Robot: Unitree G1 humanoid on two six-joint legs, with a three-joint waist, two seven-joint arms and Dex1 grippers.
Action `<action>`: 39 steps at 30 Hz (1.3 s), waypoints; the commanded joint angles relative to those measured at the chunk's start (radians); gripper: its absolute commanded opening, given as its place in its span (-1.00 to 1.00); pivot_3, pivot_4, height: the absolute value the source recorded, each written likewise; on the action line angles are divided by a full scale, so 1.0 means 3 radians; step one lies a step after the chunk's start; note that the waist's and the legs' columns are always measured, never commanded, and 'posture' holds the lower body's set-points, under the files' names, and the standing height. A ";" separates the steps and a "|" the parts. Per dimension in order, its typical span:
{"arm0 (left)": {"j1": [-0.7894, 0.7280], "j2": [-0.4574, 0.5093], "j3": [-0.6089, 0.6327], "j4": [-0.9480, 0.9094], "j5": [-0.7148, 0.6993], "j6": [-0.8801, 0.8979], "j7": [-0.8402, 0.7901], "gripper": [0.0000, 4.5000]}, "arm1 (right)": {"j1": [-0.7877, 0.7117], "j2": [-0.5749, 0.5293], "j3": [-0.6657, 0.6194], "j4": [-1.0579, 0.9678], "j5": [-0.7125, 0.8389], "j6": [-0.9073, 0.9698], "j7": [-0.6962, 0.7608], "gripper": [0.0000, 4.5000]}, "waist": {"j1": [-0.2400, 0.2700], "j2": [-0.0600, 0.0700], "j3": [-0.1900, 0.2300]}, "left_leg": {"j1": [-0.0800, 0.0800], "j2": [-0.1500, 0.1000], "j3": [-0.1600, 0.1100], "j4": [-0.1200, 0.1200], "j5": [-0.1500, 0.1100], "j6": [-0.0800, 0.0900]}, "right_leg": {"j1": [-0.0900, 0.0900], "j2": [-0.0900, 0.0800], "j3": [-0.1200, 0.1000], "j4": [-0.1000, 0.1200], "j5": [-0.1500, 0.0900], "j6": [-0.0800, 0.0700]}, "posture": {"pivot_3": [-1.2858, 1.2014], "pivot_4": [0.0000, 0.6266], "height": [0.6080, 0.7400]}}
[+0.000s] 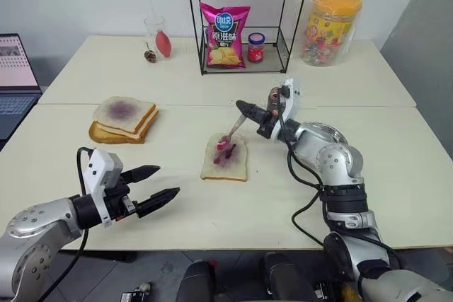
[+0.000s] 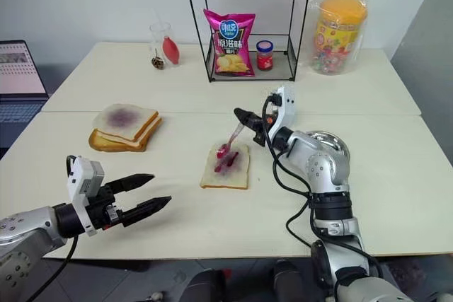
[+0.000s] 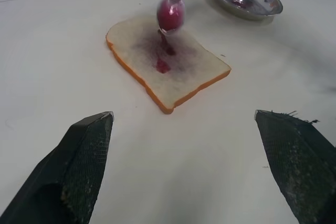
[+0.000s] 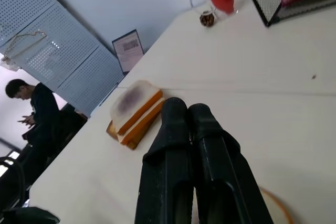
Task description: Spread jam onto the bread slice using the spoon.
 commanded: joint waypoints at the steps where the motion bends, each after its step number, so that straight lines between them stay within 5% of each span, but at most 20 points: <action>1: -0.0057 0.0030 -0.0037 -0.0029 0.0019 -0.0076 -0.0024 1.00 | 0.0082 -0.0013 0.0056 -0.0108 -0.0033 -0.0023 0.0014 -0.98 | -0.0001 0.0000 0.0000 | 0.0000 0.0000 0.0002 0.0000 0.0000 0.0000 | -0.0001 0.0000 0.0001 0.0000 -0.0001 0.0002 | 0.03 -0.52 1.00; 17: -0.0251 0.0066 -0.0173 0.0066 0.0084 -0.0092 -0.0033 1.00 | -0.0044 -0.0115 -0.0061 0.0343 -0.0457 -0.0750 -0.0103 -0.98 | 0.0002 -0.0001 0.0000 | 0.0000 -0.0001 0.0002 0.0003 0.0000 0.0000 | 0.0001 0.0000 0.0002 -0.0001 0.0001 0.0007 | 0.03 -0.52 1.00; 32: -0.0322 0.0073 -0.0198 0.0120 0.0125 -0.0108 -0.0079 1.00 | -0.0333 0.0172 -0.0622 0.0310 0.0254 -0.0159 -0.0517 -0.98 | -0.0001 0.0000 0.0000 | 0.0000 0.0000 0.0000 0.0001 0.0000 0.0000 | 0.0000 0.0001 0.0002 0.0001 0.0001 0.0006 | 0.03 -0.52 1.00; 39: -0.0364 0.0076 -0.0211 0.0144 0.0140 -0.0109 -0.0093 1.00 | -0.0234 0.0152 -0.0460 0.0487 0.0009 -0.0254 -0.0474 -0.98 | -0.0008 0.0000 0.0000 | -0.0001 -0.0001 0.0002 -0.0001 0.0000 0.0000 | 0.0000 0.0000 0.0002 -0.0004 0.0001 0.0005 | 0.03 -0.52 1.00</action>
